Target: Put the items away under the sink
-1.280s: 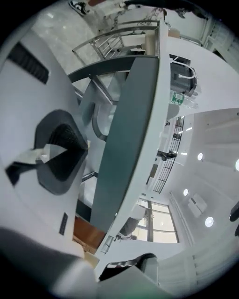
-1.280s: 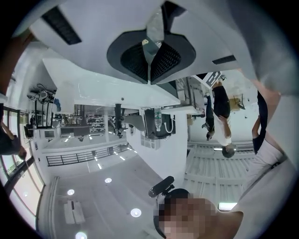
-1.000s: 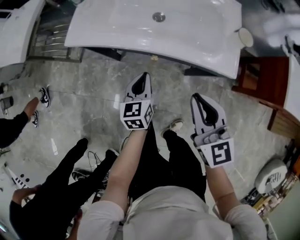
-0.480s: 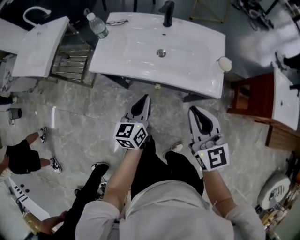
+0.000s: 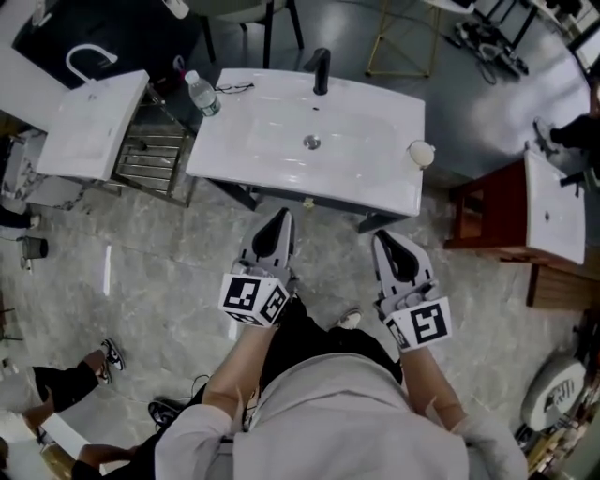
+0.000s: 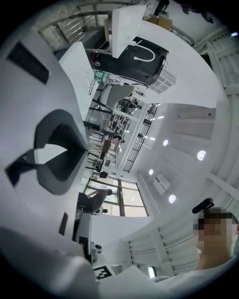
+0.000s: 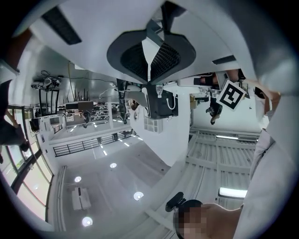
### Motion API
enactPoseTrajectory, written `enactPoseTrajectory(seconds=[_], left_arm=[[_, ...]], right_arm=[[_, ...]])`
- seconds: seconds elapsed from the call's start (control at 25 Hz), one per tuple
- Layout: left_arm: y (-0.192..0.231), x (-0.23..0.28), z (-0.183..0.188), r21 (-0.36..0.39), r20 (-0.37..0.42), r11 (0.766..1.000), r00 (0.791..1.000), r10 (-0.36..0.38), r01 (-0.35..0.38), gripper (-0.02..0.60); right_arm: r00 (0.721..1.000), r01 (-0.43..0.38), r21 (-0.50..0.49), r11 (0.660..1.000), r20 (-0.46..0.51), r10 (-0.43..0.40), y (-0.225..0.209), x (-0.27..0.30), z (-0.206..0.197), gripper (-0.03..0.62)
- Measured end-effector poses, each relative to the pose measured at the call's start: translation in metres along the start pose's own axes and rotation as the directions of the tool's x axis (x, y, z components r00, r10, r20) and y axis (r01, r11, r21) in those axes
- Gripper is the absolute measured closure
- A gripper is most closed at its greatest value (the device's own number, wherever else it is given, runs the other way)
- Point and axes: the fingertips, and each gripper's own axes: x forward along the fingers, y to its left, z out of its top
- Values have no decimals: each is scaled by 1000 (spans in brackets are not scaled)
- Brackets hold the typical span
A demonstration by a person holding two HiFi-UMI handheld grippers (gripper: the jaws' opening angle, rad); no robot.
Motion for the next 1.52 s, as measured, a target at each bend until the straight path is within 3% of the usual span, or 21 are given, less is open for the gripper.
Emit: enactPoseTrajectory(seconds=[0.28, 0.56, 1.04, 1.52], left_arm=[[-23, -6, 51, -39, 117, 996, 990, -80, 85, 580], [-28, -17, 81, 96, 197, 994, 979, -61, 43, 580], [-42, -20, 100, 275, 197, 961, 980, -28, -27, 578], [-45, -31, 81, 294, 151, 955, 989, 3, -48, 578]], right_arm=[[998, 18, -3, 1000, 54, -18, -11, -13, 26, 551], [996, -3, -18, 1000, 90, 4, -11, -13, 45, 551], [983, -1, -42, 999, 181, 9, -14, -2, 83, 553], [981, -5, -45, 999, 193, 14, -21, -2, 92, 553]])
